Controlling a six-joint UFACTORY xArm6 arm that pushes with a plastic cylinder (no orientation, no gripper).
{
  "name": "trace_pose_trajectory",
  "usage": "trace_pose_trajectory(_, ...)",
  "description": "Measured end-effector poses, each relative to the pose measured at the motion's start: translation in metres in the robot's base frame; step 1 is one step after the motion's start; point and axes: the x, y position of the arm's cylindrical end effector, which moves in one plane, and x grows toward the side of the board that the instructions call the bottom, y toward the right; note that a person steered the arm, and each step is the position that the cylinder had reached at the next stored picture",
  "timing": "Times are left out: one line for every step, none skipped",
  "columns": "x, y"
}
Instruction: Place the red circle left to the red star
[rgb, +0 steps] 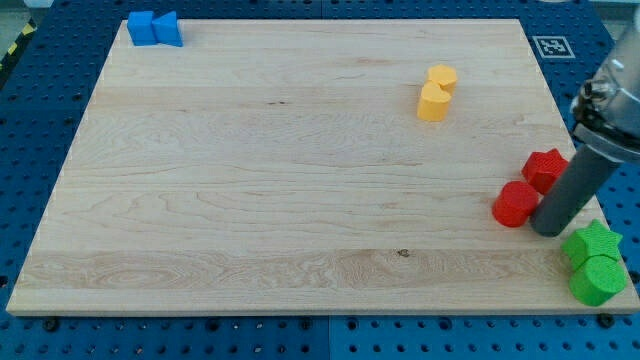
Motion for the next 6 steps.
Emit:
trace_pose_trajectory(0.000,-0.019)
trace_pose_trajectory(0.000,-0.038)
trace_pose_trajectory(-0.011,-0.052)
trace_pose_trajectory(-0.012,-0.057)
trace_pose_trajectory(-0.023,-0.088)
trace_pose_trajectory(-0.031,-0.091)
